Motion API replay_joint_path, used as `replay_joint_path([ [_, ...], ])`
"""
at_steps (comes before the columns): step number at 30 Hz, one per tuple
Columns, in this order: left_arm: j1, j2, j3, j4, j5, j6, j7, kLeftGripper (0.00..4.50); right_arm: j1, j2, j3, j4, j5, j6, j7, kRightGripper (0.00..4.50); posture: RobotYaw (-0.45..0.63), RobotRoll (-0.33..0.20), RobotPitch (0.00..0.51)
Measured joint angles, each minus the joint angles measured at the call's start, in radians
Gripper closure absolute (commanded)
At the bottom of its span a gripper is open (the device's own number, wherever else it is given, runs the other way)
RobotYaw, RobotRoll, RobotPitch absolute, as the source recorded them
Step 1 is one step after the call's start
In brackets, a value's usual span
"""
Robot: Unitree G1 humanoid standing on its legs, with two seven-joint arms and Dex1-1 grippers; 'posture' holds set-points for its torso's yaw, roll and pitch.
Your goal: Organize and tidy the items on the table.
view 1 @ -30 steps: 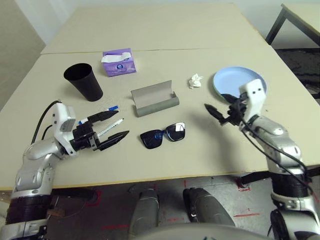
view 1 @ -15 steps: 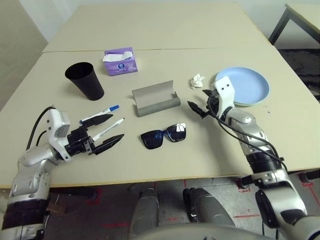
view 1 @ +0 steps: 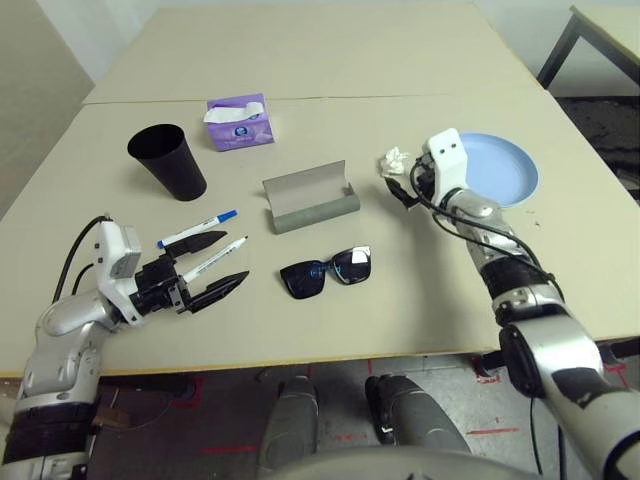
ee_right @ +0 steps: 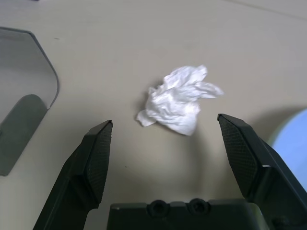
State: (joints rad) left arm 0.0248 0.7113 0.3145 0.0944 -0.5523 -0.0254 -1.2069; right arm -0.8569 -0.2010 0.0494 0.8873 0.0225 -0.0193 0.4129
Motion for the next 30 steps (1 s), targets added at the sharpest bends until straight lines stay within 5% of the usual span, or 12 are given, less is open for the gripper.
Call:
replay_joint_path([
  [30,0.013,-0.028,0.0,-0.039,0.0,-0.002,0.035,0.0,-0.163,0.015,-0.022,0.259,-0.062,-0.074,-0.007,0.03,0.06,0.0,0.138],
])
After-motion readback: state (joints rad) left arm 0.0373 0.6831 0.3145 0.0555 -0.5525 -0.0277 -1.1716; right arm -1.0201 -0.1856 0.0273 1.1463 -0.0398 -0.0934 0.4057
